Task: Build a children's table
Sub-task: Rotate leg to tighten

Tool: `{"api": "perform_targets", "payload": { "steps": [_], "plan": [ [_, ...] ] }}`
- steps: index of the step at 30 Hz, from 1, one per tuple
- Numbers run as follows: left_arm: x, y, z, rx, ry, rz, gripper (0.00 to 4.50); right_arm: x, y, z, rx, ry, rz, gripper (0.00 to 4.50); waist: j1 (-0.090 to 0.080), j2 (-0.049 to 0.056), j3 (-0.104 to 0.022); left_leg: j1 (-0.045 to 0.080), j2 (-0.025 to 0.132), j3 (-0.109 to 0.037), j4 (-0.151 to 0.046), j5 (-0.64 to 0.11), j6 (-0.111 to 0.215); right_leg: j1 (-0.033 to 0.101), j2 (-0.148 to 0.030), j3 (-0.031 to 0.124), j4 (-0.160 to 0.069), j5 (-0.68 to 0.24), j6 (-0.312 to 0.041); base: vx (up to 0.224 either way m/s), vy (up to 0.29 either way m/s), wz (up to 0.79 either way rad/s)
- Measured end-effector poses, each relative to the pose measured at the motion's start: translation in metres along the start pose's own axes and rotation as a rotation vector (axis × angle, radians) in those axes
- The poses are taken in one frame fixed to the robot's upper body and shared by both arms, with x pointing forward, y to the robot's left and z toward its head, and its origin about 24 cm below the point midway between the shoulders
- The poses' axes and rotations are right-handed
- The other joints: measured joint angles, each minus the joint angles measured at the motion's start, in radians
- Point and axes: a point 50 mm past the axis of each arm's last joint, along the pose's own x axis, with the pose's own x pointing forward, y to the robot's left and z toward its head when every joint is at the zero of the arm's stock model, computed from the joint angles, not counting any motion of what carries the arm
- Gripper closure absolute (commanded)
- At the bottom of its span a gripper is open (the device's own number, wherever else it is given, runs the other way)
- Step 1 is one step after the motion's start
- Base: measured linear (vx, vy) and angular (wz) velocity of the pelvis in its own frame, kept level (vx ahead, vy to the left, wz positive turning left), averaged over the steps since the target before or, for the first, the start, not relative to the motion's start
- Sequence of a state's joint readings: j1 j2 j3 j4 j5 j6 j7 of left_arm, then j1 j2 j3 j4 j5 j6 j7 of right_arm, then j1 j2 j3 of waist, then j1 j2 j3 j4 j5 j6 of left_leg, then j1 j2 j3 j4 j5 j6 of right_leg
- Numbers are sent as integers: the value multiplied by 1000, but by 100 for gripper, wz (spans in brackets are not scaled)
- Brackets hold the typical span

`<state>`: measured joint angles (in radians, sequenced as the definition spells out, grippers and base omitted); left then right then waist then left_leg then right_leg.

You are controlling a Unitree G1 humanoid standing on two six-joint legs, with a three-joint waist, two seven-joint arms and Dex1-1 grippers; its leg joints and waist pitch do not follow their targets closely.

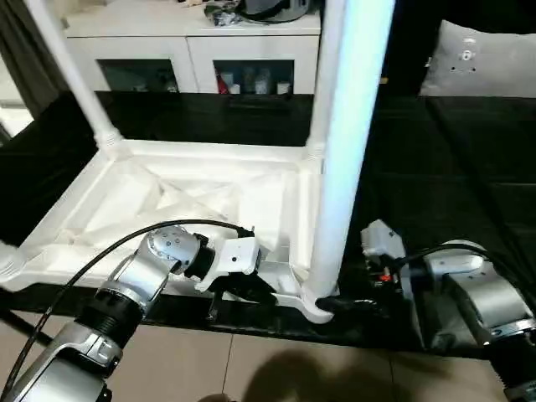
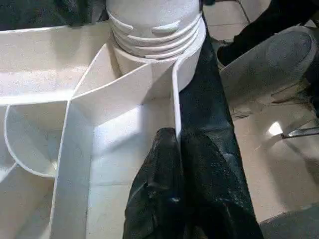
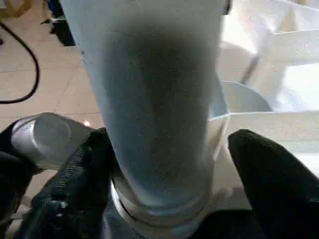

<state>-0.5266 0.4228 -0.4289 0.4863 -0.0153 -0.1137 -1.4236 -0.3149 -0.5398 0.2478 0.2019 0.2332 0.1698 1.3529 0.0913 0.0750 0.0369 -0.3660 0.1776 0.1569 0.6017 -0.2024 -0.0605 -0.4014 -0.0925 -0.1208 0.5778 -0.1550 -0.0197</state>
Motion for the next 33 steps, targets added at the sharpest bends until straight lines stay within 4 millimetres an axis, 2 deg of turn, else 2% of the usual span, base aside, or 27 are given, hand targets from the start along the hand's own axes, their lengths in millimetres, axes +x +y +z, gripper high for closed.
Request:
{"api": "perform_targets", "payload": {
  "steps": [5, 7, 10, 17, 21, 24, 29, 32, 33],
  "plan": [
    [0, 0, 0, 1, -1, -2, 450, 1, 1, -1, 2, 1, 17, 146, 0, -1, 0, 0, 0, 0, 0, 0, 0, 0, 0, 0, 0, 0, 0, 0, 0, 0],
    [0, 0, 0, 1, -1, -2, 450, 2, 2, -1, 2, 2, 24, 152, 0, -2, 0, 0, 0, 0, 0, 0, 0, 0, 0, 0, 0, 0, 0, 0, 0, 0],
    [0, 0, -1, 3, -1, -2, 450, 2, 2, -1, 6, 2, 29, 183, -1, -3, -1, 0, 0, 0, 0, 0, 0, 0, 0, 0, 0, 0, 0, 0, 0, 0],
    [0, -1, -2, -29, -16, 0, 450, 4, 5, -3, 51, -19, 15, 192, -1, -4, -1, 1, 0, 0, 0, 0, 0, 0, 0, 0, 0, 0, 0, 0, 0, 0],
    [0, -1, -5, -106, -35, 70, 450, 10, 4, -5, 91, -61, -76, 193, -7, -4, -2, 3, 1, 1, 0, 0, -1, 1, 0, 0, 1, 0, 0, 0, 0, 0],
    [-1, 2, -8, -173, -45, 169, 450, 16, -3, -5, 130, -84, -202, 194, -31, -4, -1, 7, 1, 3, 0, 1, -1, 3, 0, 1, 0, 0, 0, 0, 0, 0],
    [12, 7, -6, -286, -86, 355, 450, 25, -17, -5, 214, -141, -474, 194, -90, -6, -1, 9, 0, 3, 0, 0, -1, 4, 0, 1, -2, 0, 0, 0, 0, 0],
    [26, 18, 2, -344, -99, 529, 450, 36, -34, -2, 273, -172, -704, 194, -110, -5, -2, 9, -1, 3, 0, 0, -1, 4, 0, 1, -2, 0, 0, 0, 0, 0],
    [31, 21, 5, -356, -110, 567, 450, 38, -38, -1, 280, -171, -759, 194, -112, -4, -2, 8, -1, 3, 0, 0, -1, 4, 0, 1, -2, 0, 0, 0, 0, 0]
  ]
}}
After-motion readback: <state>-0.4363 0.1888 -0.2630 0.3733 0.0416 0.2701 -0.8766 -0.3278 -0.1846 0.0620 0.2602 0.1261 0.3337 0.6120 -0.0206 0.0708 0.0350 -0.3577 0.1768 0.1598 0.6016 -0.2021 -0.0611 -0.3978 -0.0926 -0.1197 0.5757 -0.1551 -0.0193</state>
